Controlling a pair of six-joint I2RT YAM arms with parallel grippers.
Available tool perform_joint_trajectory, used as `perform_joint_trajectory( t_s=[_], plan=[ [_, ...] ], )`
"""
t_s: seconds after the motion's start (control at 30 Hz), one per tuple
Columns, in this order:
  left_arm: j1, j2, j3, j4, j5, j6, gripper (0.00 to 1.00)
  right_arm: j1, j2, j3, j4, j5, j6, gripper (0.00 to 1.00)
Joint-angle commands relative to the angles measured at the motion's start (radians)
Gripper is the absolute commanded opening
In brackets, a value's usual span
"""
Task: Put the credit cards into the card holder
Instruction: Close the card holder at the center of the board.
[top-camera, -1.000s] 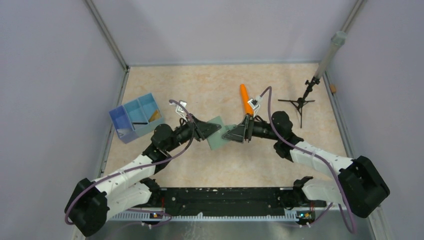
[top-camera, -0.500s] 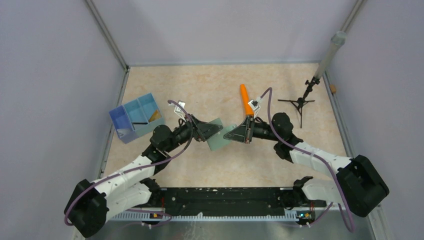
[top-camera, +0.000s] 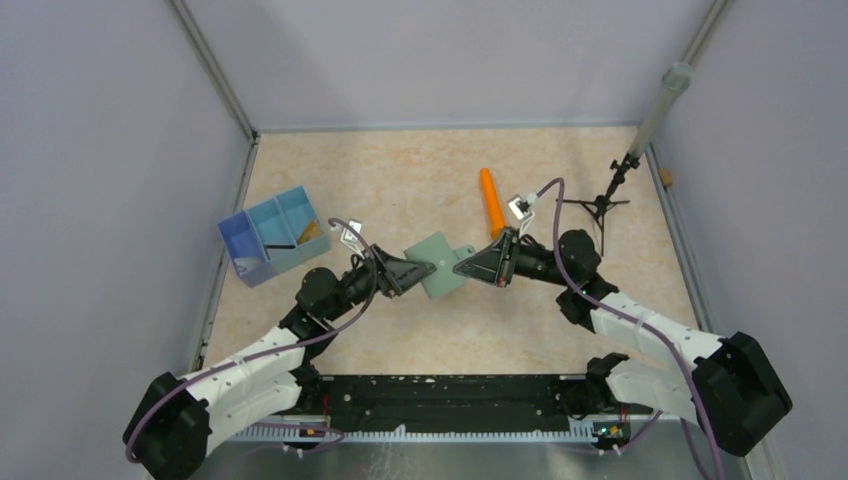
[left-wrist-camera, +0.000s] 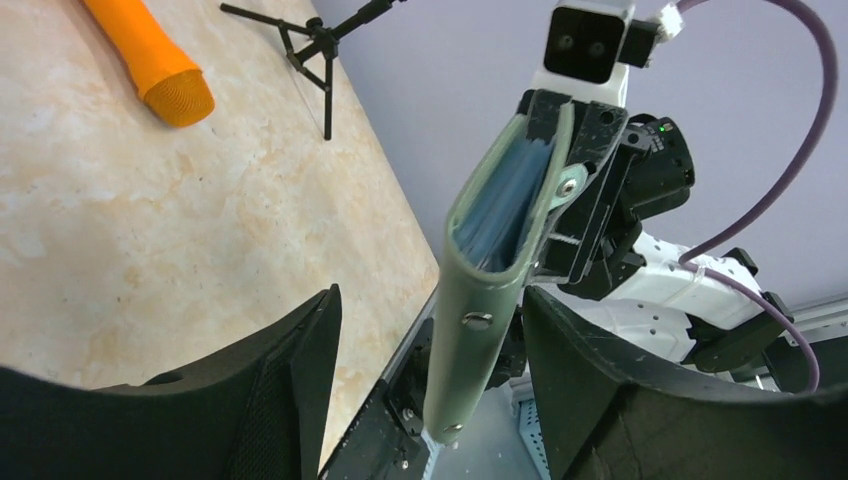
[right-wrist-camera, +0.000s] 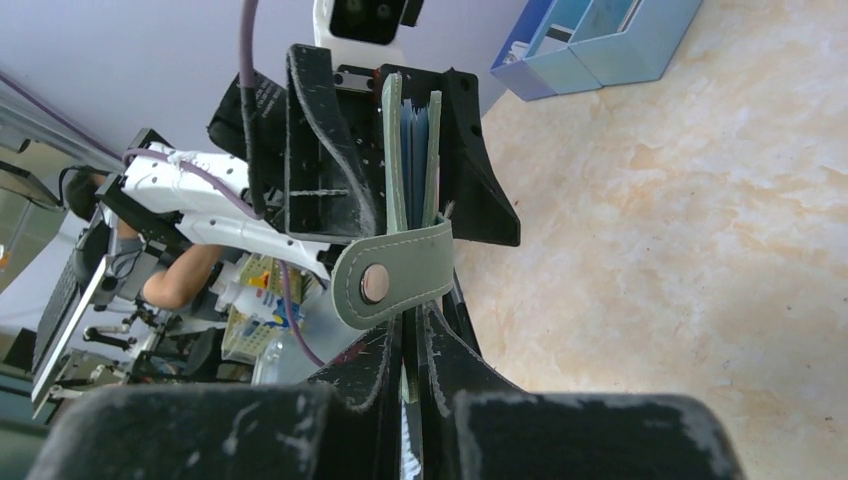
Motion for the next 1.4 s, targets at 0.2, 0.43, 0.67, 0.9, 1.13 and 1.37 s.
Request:
perform_joint_trajectory(
  t_s=[0.2, 0.43, 0.67, 0.9, 1.13, 1.37],
  plan=[
    [-0.003, 0.017, -0.048, 0.213, 0.041, -0.083, 0.53, -0.010, -0.018, -0.009, 0.062, 0.013, -0.006, 0.00],
    [-0.002, 0.074, -0.054, 0.294, 0.083, -0.110, 0.36, -0.011, -0.007, -0.020, 0.081, 0.017, 0.003, 0.00],
    [-0.002, 0.120, -0.038, 0.324, 0.127, -0.115, 0.15, -0.014, 0.005, -0.029, 0.098, 0.025, 0.011, 0.00],
    [-0.003, 0.070, -0.030, 0.139, 0.080, -0.056, 0.00, -0.066, -0.032, -0.009, -0.105, 0.039, -0.096, 0.45],
    [-0.001, 0.003, -0.008, -0.019, 0.080, -0.010, 0.00, -0.099, -0.093, 0.052, -0.357, 0.093, -0.267, 0.56],
    [-0.001, 0.026, 0.010, -0.037, 0.138, -0.005, 0.00, -0.128, -0.075, 0.068, -0.375, 0.055, -0.305, 0.51]
  ],
)
